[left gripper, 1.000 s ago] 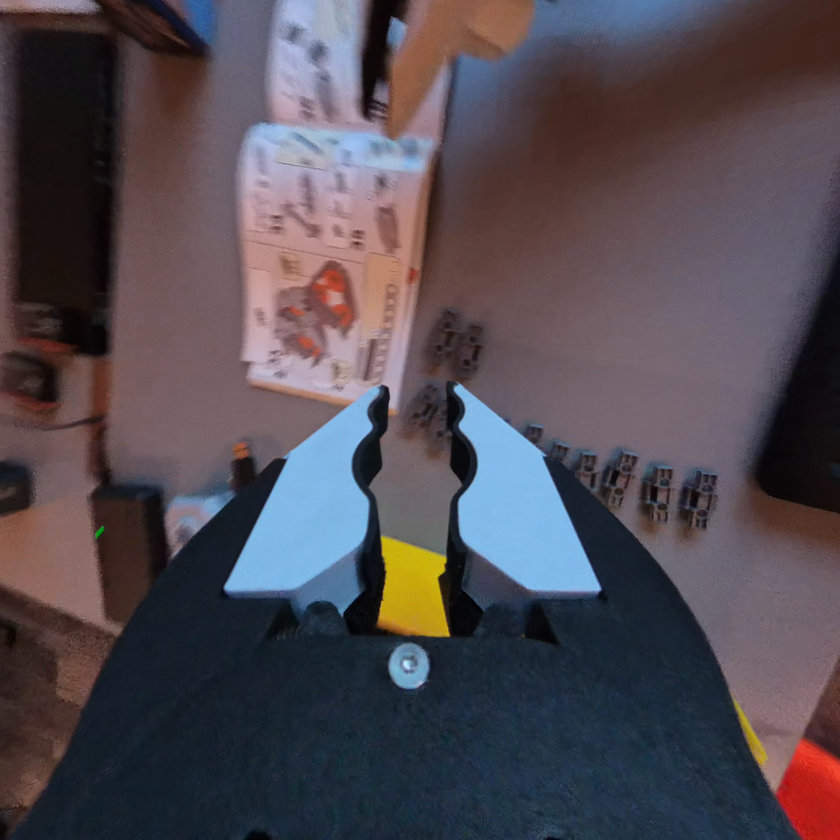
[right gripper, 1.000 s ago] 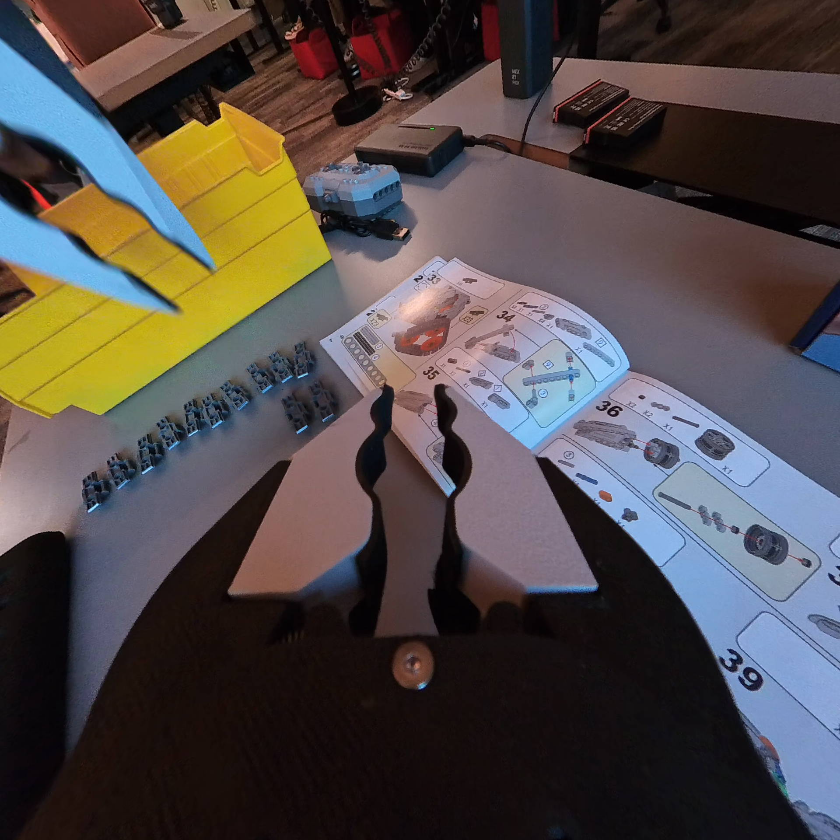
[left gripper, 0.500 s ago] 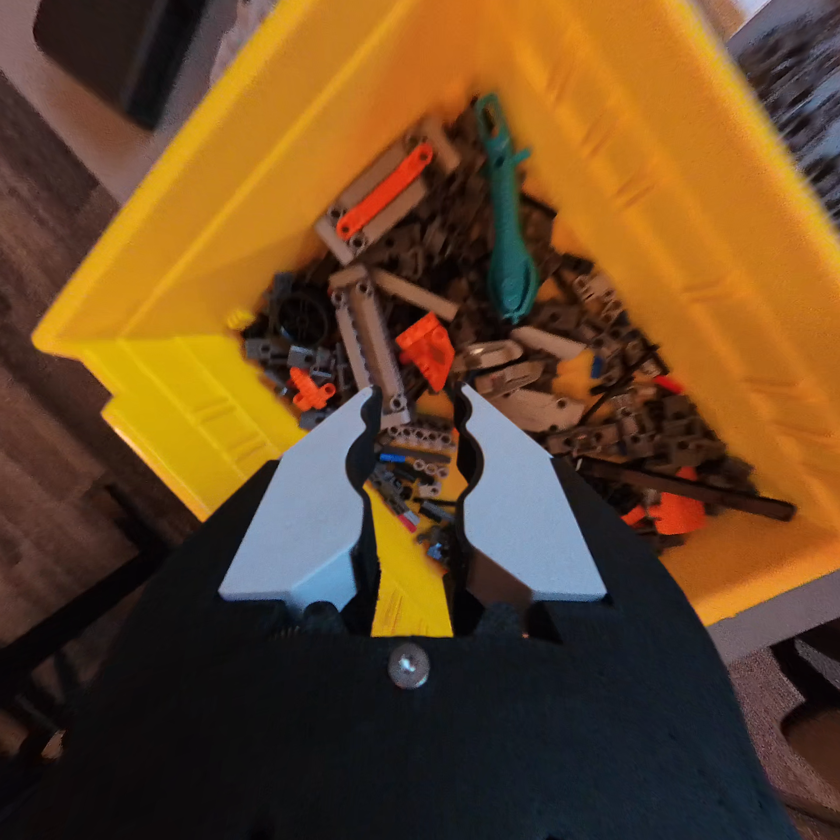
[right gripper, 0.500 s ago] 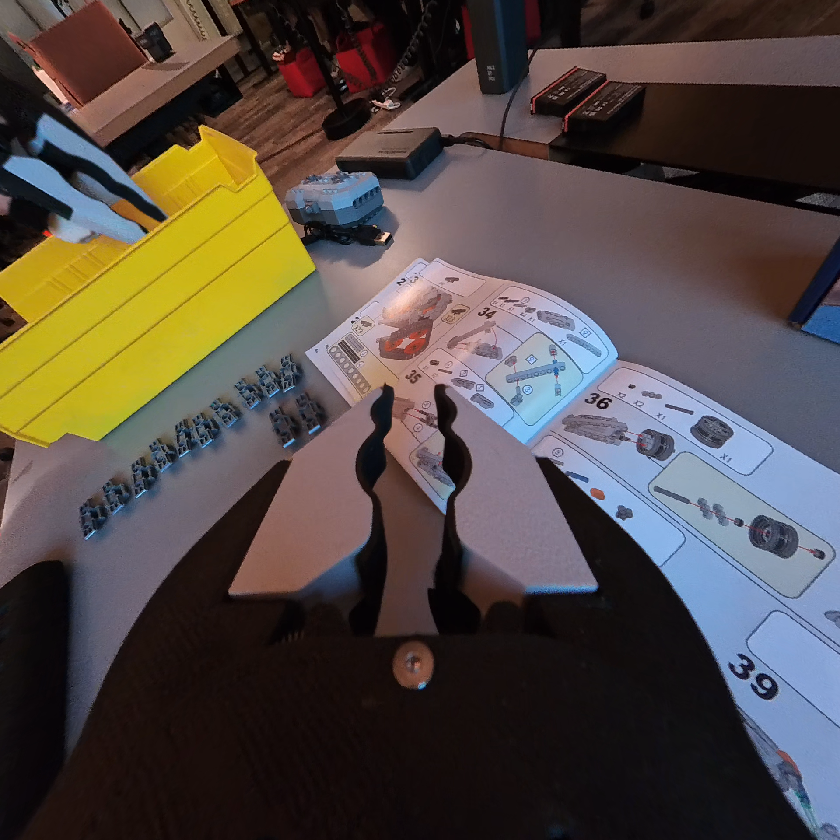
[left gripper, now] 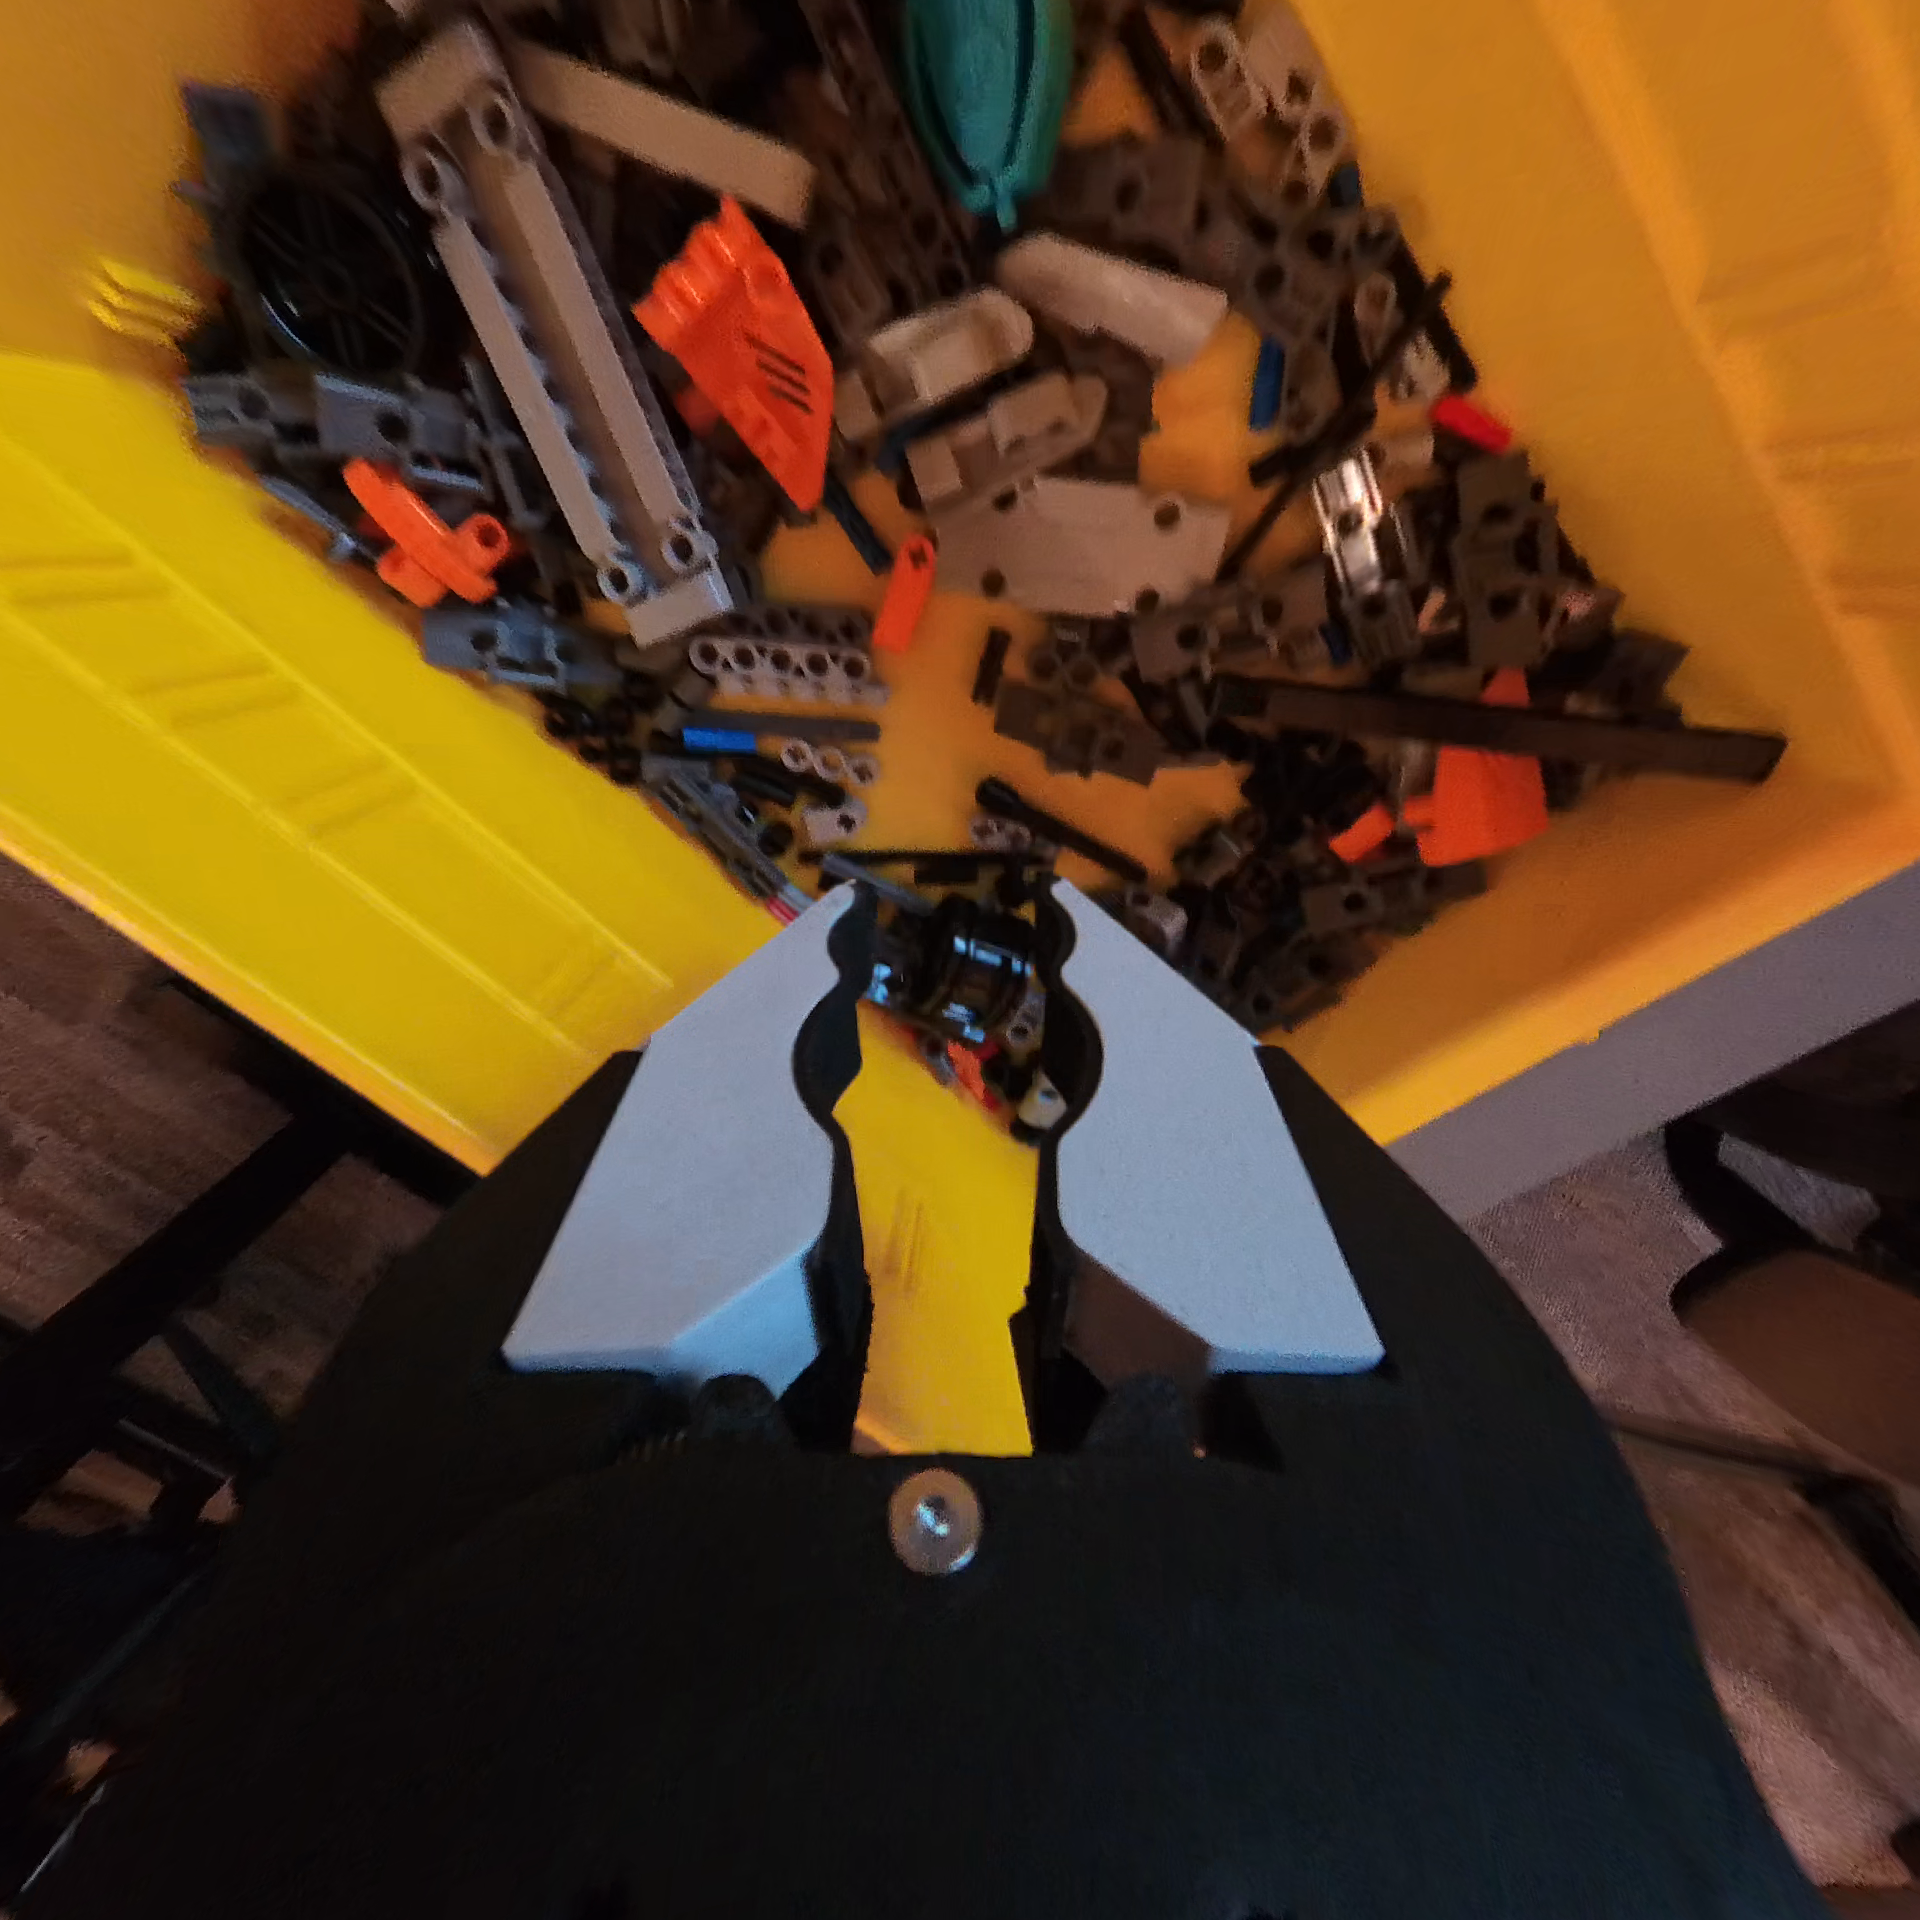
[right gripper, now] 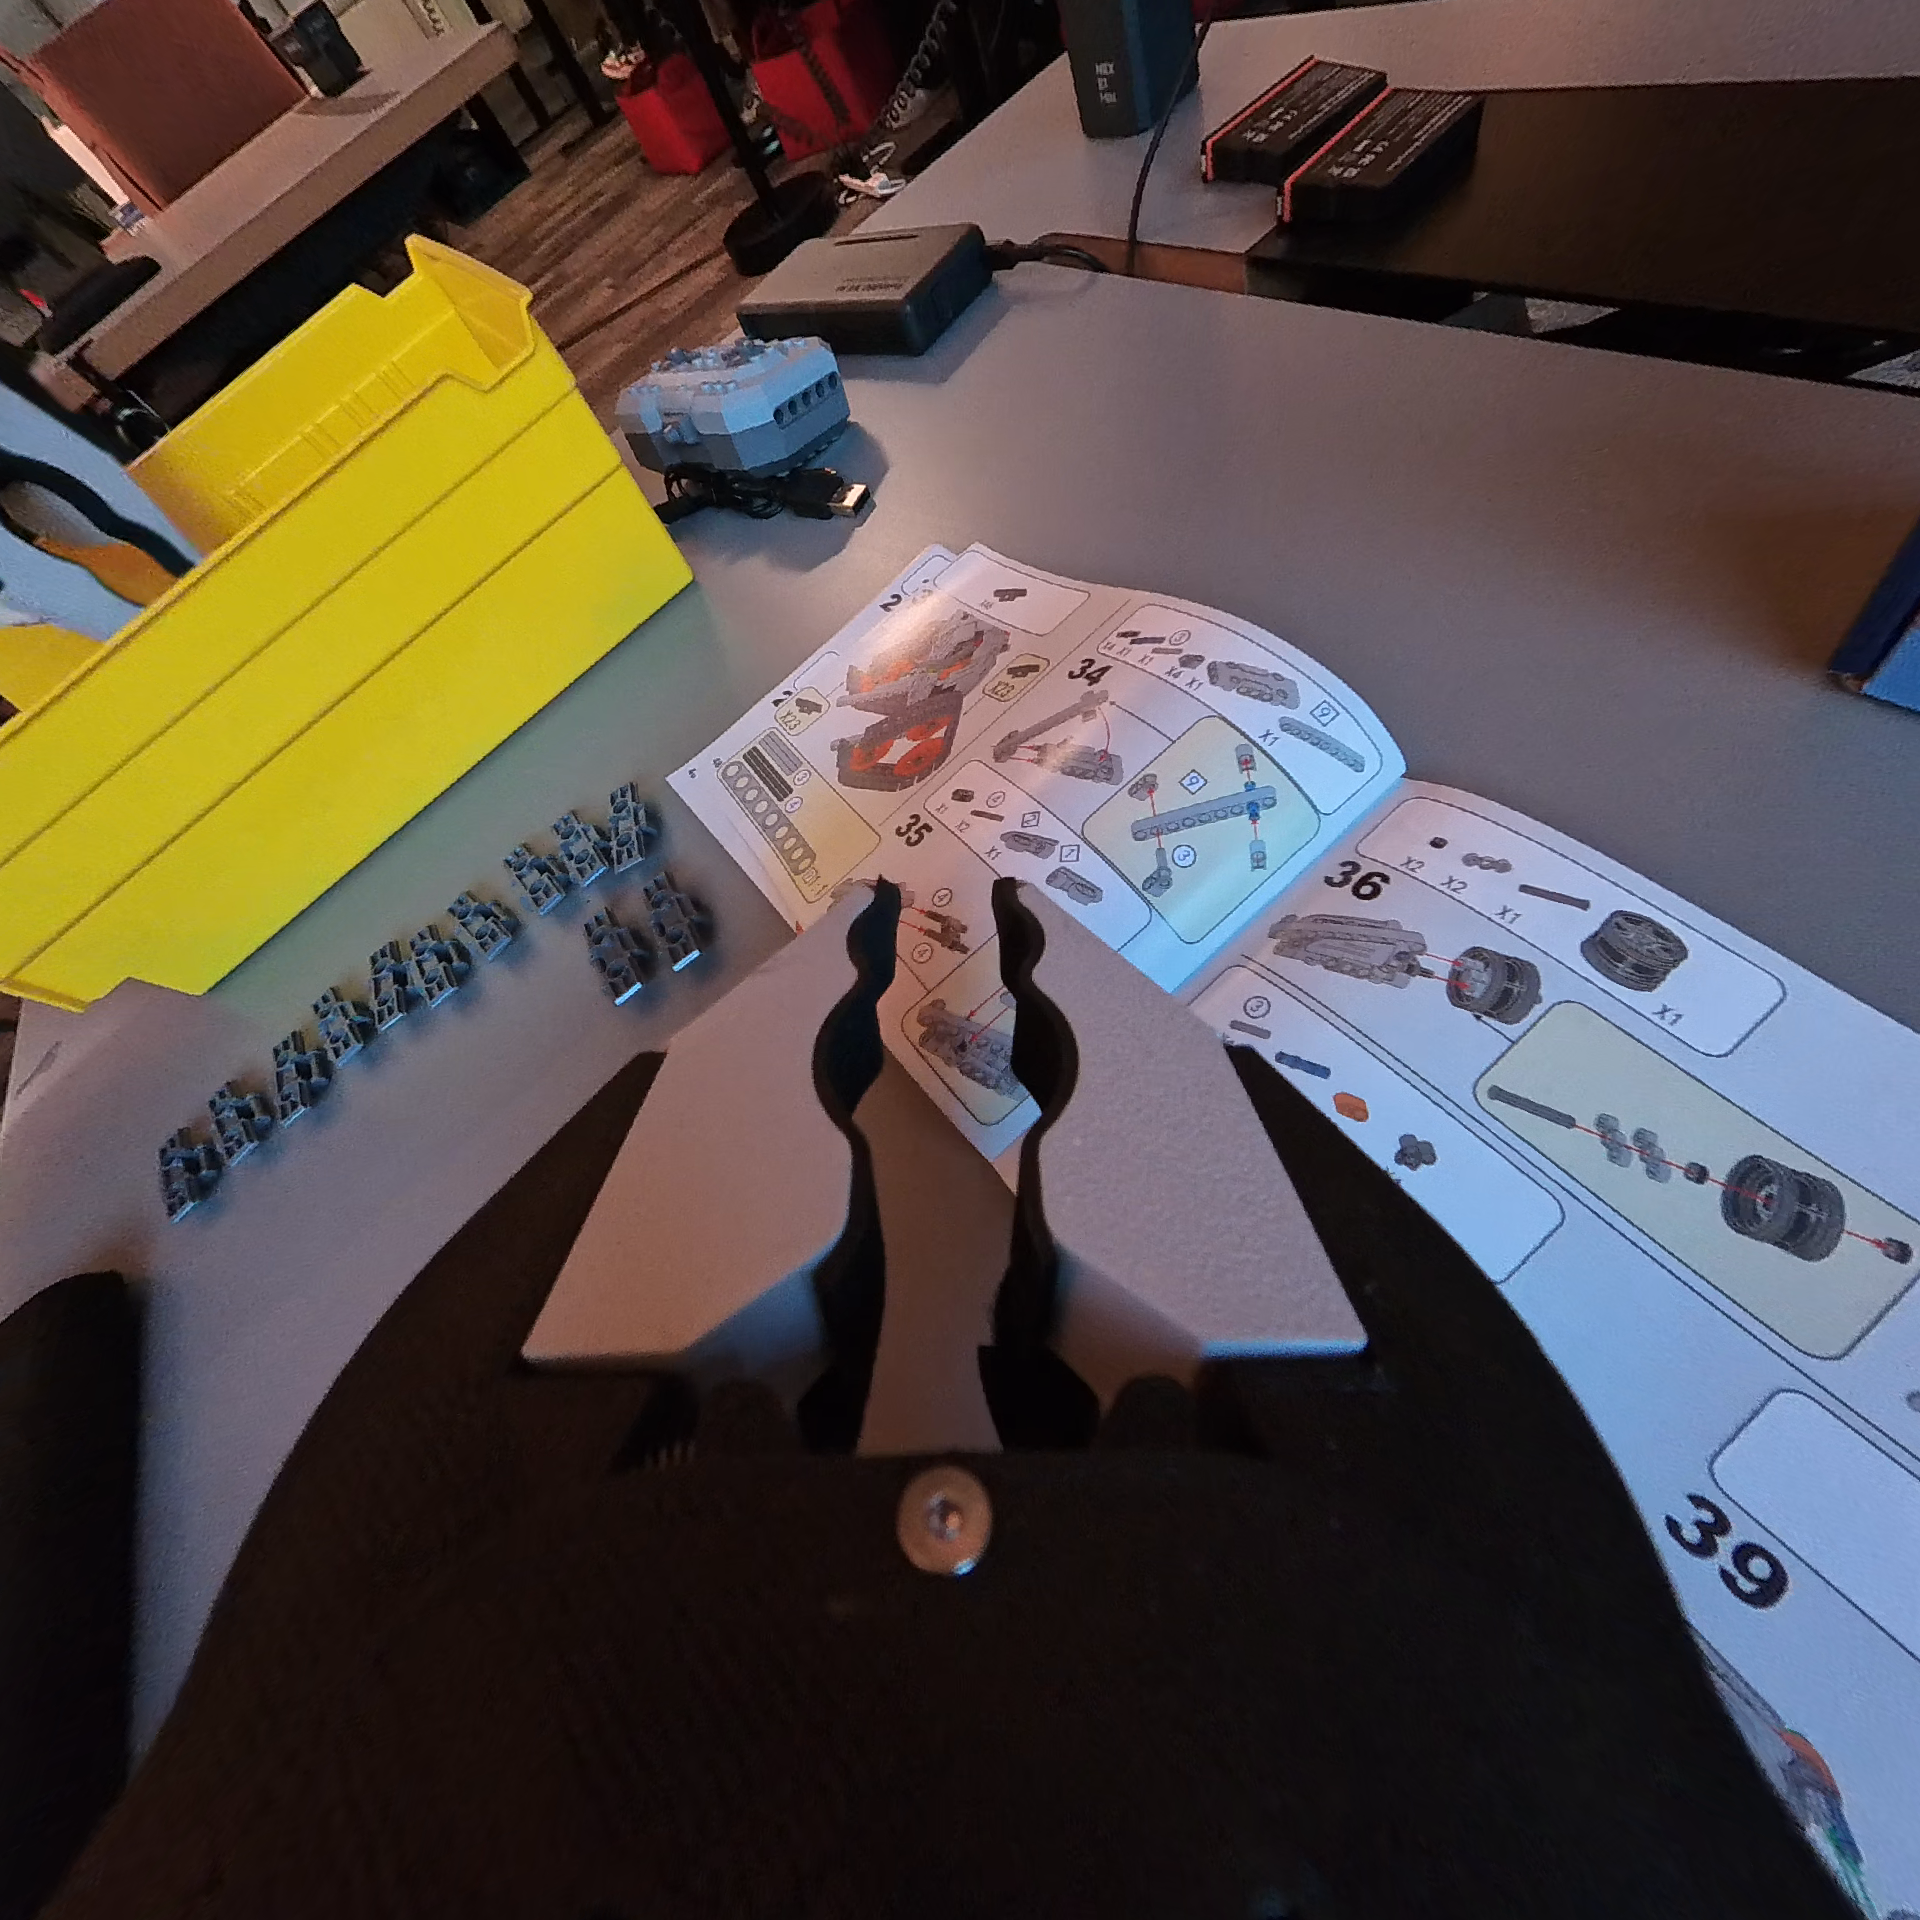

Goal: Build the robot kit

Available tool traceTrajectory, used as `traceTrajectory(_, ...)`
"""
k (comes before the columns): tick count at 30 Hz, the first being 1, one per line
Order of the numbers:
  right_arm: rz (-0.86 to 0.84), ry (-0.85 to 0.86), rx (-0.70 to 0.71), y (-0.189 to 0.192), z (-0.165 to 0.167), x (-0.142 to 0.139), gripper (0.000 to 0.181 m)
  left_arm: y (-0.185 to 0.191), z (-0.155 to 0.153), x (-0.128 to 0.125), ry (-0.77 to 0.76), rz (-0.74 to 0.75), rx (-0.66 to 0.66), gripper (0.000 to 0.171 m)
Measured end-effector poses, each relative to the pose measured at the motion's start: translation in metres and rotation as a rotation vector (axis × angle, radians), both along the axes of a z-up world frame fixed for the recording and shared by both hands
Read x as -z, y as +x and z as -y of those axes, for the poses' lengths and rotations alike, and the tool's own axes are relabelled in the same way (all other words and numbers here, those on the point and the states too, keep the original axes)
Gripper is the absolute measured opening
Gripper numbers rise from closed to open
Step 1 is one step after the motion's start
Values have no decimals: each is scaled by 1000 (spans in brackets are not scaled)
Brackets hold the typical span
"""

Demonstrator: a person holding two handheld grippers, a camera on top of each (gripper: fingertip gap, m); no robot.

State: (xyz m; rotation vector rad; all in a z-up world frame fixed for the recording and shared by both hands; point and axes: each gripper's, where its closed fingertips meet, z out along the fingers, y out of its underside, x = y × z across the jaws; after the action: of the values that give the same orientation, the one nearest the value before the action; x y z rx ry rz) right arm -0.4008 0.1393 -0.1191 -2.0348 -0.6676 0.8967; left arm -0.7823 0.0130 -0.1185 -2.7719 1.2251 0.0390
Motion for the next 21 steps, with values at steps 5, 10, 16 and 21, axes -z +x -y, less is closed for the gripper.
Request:
traceTrajectory(5, 7, -8, -6, -2, -1, 3, 18, 3, 16, 6, -34, -33, 60, 27)
traceTrajectory(10, 10, -10, -10, -4, 1, 4, 18, 22, 3, 26, 10, -32, 185, 29)
traceTrajectory(16, 5, -9, 1, 2, 2, 2, 18, 30, 0, 39, -11, -10, 231, 24)
traceTrajectory(21, -18, -22, -1, 1, 0, 1, 18, 33, 3, 41, -31, -12, 246, 12)
